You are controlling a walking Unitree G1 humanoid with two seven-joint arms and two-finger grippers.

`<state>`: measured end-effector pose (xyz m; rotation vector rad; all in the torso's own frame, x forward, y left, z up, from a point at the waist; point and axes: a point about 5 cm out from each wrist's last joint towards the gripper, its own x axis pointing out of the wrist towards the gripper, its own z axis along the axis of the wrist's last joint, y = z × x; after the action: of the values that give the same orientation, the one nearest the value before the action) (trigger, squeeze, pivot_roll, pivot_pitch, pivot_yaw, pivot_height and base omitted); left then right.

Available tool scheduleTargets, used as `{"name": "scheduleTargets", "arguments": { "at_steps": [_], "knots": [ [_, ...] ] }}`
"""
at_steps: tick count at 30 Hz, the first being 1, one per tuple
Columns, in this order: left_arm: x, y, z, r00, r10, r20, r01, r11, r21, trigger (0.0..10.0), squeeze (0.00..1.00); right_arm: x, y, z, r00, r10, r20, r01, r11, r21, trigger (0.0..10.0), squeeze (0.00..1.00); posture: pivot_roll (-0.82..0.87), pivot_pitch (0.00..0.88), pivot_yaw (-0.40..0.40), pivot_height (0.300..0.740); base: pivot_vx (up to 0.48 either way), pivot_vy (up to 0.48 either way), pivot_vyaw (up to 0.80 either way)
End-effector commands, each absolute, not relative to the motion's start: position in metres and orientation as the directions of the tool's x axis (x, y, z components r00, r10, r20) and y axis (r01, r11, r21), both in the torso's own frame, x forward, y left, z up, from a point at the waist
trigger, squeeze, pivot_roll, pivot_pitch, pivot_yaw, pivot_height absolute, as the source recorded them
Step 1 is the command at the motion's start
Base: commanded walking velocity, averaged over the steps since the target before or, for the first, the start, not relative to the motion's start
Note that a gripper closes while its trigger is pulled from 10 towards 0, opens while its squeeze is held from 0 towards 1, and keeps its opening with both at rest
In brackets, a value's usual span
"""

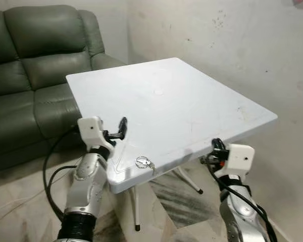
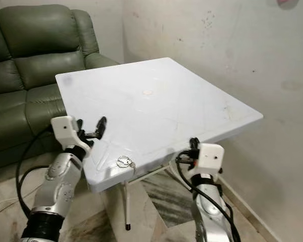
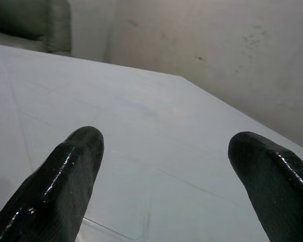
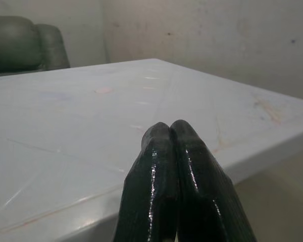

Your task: Hang keys on a hook

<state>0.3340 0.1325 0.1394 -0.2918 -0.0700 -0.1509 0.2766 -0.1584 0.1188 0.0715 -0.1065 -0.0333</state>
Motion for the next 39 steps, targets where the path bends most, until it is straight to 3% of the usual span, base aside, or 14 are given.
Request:
{"name": "scheduleTargets", "arguments": {
  "at_steps": [1, 11, 12, 13, 39],
  "knots": [
    [0.335, 0.136, 0.141, 0.988, -0.130, 0.087, 0.149, 0.953, -0.263, 10.0, 0.00, 0.276, -0.156, 0.124, 0.992, -0.020, 0.127, 0.010, 0.997, 0.082, 10.0, 0.00, -0.01, 0.000, -0.011, 0.740, 0.000, 0.000, 0.00],
    [0.332, 0.134, 0.139, 0.987, -0.128, 0.093, 0.147, 0.957, -0.251, 10.0, 0.00, 0.273, -0.157, 0.118, 0.996, 0.003, 0.094, -0.012, 0.995, 0.103, 10.0, 0.00, -0.01, 0.000, -0.020, 0.740, 0.000, 0.000, 0.00],
    [0.331, 0.134, 0.139, 0.987, -0.127, 0.094, 0.147, 0.957, -0.250, 10.0, 0.00, 0.272, -0.157, 0.117, 0.995, 0.016, 0.096, -0.027, 0.993, 0.113, 10.0, 0.78, -0.01, 0.000, -0.021, 0.740, 0.000, 0.000, 0.00],
    [0.331, 0.134, 0.139, 0.987, -0.127, 0.095, 0.147, 0.957, -0.249, 10.0, 0.00, 0.271, -0.156, 0.118, 0.995, 0.030, 0.100, -0.042, 0.992, 0.119, 10.0, 1.00, -0.01, 0.000, -0.021, 0.740, 0.000, 0.000, 0.00],
    [0.329, 0.135, 0.138, 0.986, -0.133, 0.104, 0.154, 0.961, -0.230, 10.0, 0.00, 0.268, -0.168, 0.116, 0.994, 0.058, 0.094, -0.066, 0.993, 0.094, 10.0, 1.00, -0.01, 0.000, -0.020, 0.740, 0.000, 0.000, 0.00]
  ]
}}
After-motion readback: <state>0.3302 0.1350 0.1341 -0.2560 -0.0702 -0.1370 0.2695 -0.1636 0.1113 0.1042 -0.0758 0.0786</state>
